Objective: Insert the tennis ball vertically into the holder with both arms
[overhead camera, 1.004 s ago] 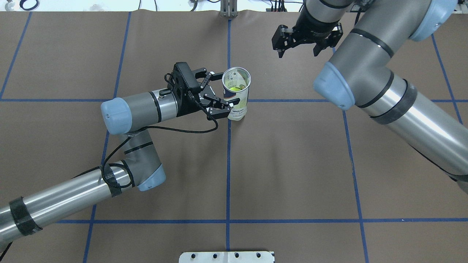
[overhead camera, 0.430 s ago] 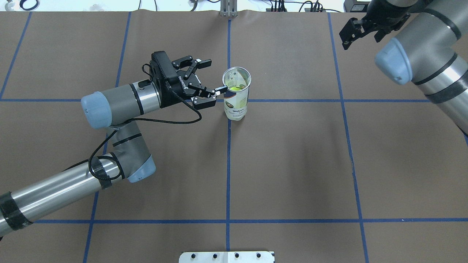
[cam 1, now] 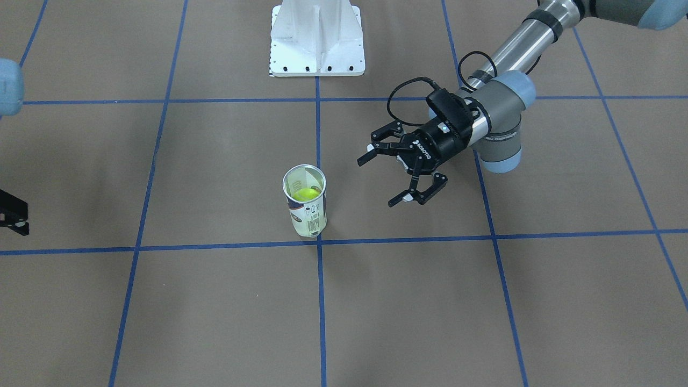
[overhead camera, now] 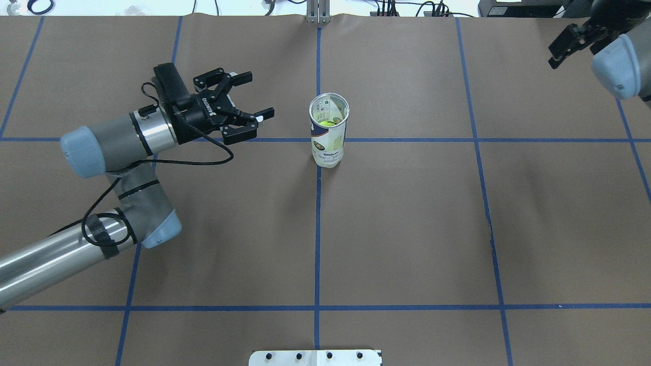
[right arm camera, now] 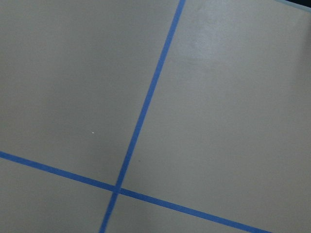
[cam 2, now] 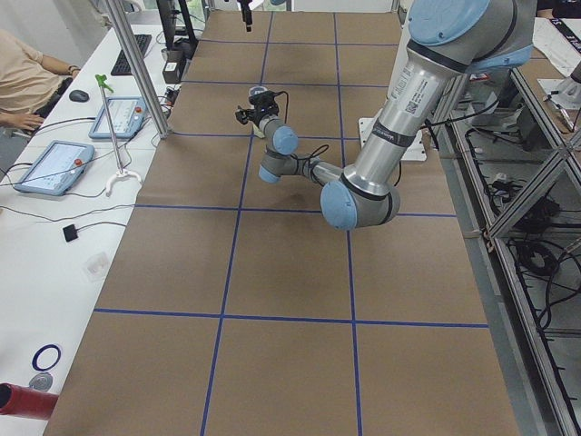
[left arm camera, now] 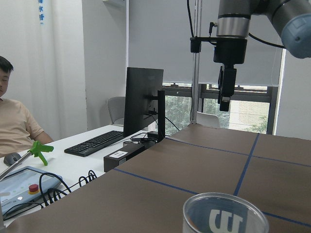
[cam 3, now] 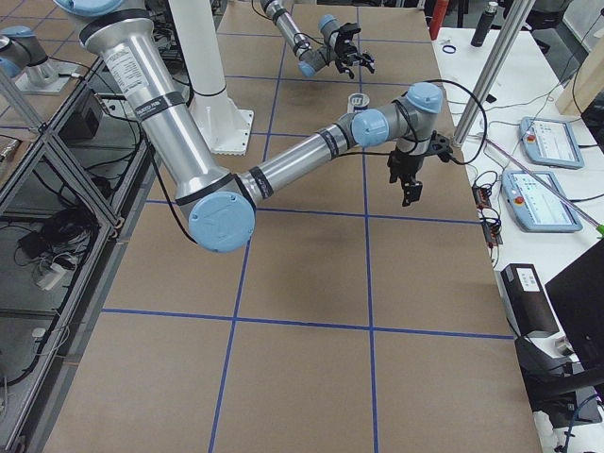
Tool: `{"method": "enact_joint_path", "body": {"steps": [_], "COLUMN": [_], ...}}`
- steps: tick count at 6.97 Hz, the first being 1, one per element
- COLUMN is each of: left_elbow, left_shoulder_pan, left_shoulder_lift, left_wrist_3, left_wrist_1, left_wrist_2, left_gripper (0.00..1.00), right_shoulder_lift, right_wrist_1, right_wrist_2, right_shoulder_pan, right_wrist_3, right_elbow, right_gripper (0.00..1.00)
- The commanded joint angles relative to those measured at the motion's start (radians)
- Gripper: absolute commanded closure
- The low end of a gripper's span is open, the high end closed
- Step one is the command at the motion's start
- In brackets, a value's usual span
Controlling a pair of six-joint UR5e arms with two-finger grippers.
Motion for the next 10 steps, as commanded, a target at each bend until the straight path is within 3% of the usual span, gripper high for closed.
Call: {"method": "enact_joint_path", "body": {"steps": [1, 3, 4, 5, 6, 8, 9, 10], "left_elbow": [-0.025, -0.031, -0.039, -0.036, -0.036, -0.043, -0.054, -0.077], "left_shoulder_pan": [-0.105, -0.220, -0.337, -0.515, -0.617, -0.804, -0.837, -0.842], "left_shoulder_lift": [0.145, 0.235, 0.240, 0.237, 0.234, 0.235, 0.231, 0.237], "left_wrist_3": [-0.032, -0.029, -0.020, 0.012, 0.130, 0.409, 0.579, 0.603], "left_wrist_1": [0.007, 0.183, 0.317, 0.445, 0.563, 0.776, 0.893, 1.028], "left_wrist_2": [-0.003, -0.030, -0.220, -0.494, -0.657, -0.671, -0.661, -0.671], "left_gripper": [0.01, 0.01, 0.01, 0.01, 0.01, 0.01, 0.01, 0.01], "right_shoulder_lift": [-0.113, -0.254, -0.294, -0.325, -0.357, -0.414, -0.425, -0.426], "right_wrist_1": [0.002, 0.162, 0.185, 0.188, 0.196, 0.251, 0.251, 0.252], "right_wrist_2": [0.013, 0.011, 0.008, 0.008, 0.007, 0.019, 0.022, 0.025], "right_shoulder_pan": [0.102, 0.127, 0.131, 0.162, 0.202, 0.245, 0.247, 0.247], "right_wrist_3": [-0.135, -0.129, -0.131, -0.141, -0.144, -0.146, -0.146, -0.146], "right_elbow": [-0.045, -0.045, -0.045, -0.045, -0.038, -0.033, -0.031, -0.031], "right_gripper": [0.00, 0.00, 0.00, 0.00, 0.00, 0.00, 0.00, 0.00]}}
